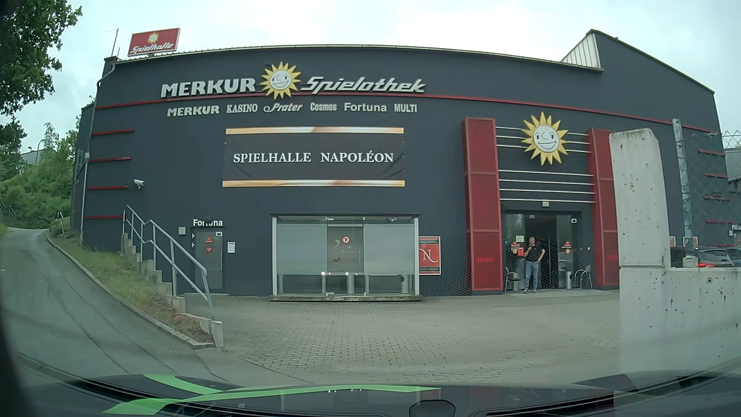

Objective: Follow the waypoints while adhering to traffic rules and regulations

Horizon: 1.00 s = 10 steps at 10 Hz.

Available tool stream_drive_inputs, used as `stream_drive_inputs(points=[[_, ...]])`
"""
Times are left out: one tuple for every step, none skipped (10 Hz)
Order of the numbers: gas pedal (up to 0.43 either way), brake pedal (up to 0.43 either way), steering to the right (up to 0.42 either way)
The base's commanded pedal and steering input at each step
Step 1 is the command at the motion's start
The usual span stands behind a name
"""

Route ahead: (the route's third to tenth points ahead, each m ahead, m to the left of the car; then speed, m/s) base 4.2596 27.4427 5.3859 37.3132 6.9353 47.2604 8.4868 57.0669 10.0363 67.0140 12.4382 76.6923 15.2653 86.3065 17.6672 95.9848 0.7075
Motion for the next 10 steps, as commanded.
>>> stream_drive_inputs(points=[[0.118, 0.000, -0.972], [0.118, 0.000, -0.972], [0.118, 0.000, -0.972], [0.118, 0.000, -0.971], [0.118, 0.000, -0.971], [0.118, 0.000, -0.972], [0.110, 0.000, -0.972], [0.110, 0.000, -0.971], [0.110, 0.000, -0.972], [0.110, 0.000, -0.972]])
